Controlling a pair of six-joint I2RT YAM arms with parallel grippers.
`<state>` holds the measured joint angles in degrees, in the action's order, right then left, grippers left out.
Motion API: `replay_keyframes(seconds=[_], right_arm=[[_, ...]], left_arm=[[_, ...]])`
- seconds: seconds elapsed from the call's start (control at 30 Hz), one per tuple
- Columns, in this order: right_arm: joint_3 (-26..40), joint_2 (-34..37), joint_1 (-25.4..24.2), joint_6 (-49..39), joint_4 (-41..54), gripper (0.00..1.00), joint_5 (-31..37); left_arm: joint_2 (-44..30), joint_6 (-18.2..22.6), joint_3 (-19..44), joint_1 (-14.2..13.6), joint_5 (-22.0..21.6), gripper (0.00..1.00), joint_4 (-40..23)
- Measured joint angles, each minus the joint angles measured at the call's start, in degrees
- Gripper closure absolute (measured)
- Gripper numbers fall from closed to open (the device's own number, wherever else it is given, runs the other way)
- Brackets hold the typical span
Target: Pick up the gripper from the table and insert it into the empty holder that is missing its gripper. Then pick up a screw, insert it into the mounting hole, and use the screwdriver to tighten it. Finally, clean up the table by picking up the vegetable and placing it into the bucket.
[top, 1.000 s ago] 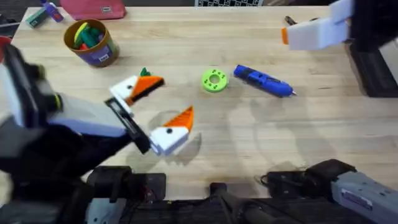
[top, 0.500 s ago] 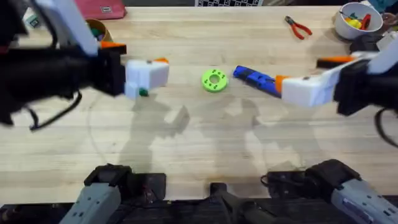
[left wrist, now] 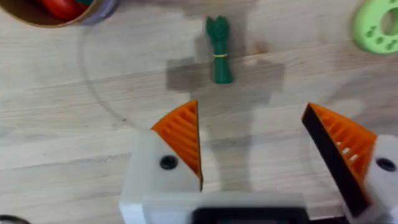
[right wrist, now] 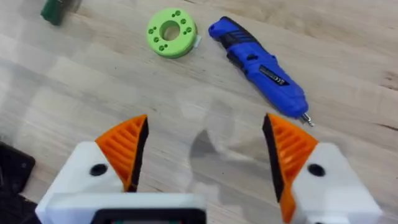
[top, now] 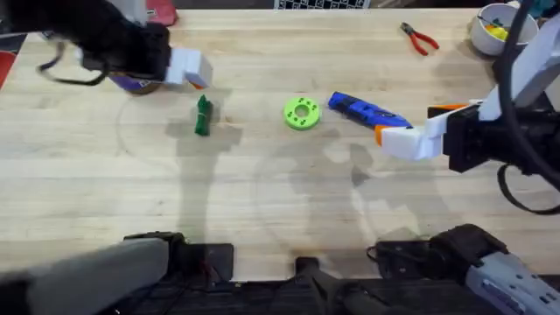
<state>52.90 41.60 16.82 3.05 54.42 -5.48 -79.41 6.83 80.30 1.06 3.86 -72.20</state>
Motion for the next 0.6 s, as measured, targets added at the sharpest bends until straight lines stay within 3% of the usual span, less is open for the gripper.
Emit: replay_keyframes(seconds=[0.2,0.6], right_arm=[[0.0,0.0,0.0,0.0,0.1,0.007,-0.02],[0.0,0.0,0.0,0.0,0.5,0.008,-0.08]], left_arm=[[-12.11,-0.02,0.02,0.0,-2.01,0.015,3.14],[-27.89,-0.04,0.02,0.0,-2.28,0.015,7.51]])
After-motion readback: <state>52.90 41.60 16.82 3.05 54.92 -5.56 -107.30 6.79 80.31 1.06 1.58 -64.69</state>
